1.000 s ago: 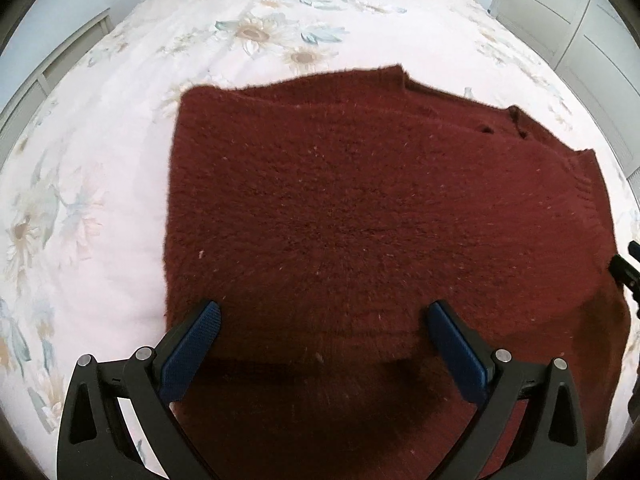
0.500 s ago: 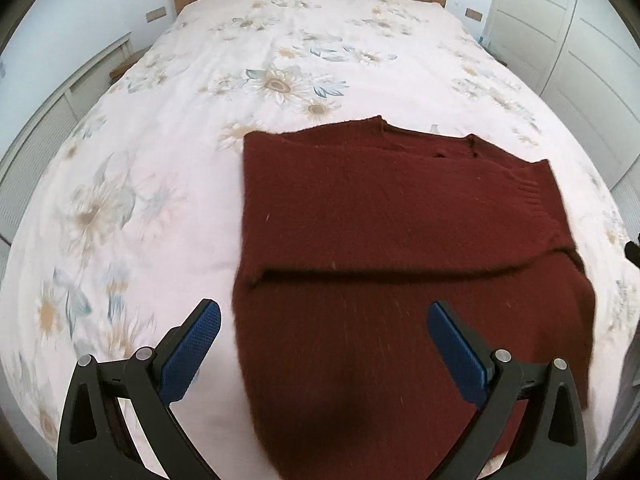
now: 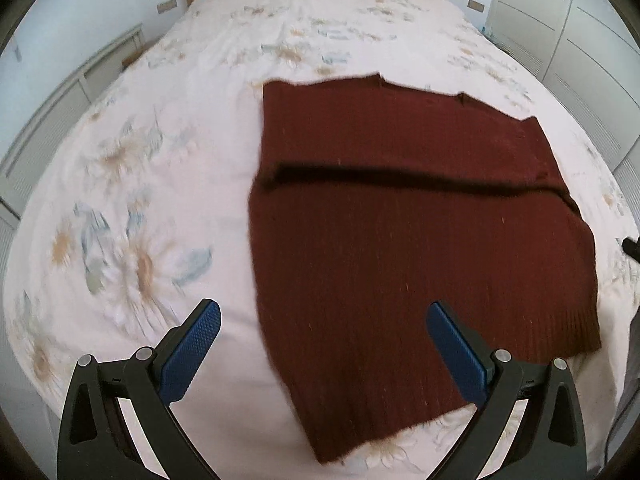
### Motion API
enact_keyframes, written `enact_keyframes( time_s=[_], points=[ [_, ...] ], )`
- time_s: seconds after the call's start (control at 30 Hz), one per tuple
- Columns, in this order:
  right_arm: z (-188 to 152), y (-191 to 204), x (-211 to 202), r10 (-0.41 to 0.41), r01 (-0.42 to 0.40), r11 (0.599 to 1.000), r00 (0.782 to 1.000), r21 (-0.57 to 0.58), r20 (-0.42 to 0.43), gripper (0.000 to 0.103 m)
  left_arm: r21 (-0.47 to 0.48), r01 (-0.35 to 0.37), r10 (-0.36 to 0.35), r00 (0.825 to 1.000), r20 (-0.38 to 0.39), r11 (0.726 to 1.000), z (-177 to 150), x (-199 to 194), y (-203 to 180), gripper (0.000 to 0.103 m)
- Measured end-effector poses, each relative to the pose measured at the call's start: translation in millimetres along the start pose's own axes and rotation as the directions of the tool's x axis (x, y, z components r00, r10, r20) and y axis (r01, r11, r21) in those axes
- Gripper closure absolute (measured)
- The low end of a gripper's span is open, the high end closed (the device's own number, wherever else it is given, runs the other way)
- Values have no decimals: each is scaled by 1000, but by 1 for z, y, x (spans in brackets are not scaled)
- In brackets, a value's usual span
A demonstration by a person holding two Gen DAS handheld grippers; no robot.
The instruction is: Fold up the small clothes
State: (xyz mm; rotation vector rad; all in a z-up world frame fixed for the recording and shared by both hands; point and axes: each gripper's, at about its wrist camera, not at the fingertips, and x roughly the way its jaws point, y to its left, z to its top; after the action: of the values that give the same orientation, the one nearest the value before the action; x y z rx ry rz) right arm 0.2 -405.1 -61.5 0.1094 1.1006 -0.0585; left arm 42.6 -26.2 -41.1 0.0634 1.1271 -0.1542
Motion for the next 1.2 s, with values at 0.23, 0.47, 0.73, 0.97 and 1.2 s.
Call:
enact_keyframes(
  time_s=[0.23,0.47,0.73,0.97,1.2],
  points=[
    [-36,-5,29,-9,11,1000,995,17,-104,1,-49,12,-16,997,-78,999,-31,20,2,1],
    [-58,2,63,18,-16,1000,977,16,-210,1,-60,2,-12,988,-156,998,-53,43,5,1],
    [-64,8,71,85,-78,996,956,38,-282,23,-34,53,-59,976,-211,998,-66,61,-1,17],
    [-55,8,56,163,-156,987,943,45,-290,84,1,163,-159,963,-218,987,-58,51,-7,89],
    [-23,3,15,234,-228,972,952,54,-196,89,-41,229,-233,960,-155,973,-44,19,13,94]
  ],
)
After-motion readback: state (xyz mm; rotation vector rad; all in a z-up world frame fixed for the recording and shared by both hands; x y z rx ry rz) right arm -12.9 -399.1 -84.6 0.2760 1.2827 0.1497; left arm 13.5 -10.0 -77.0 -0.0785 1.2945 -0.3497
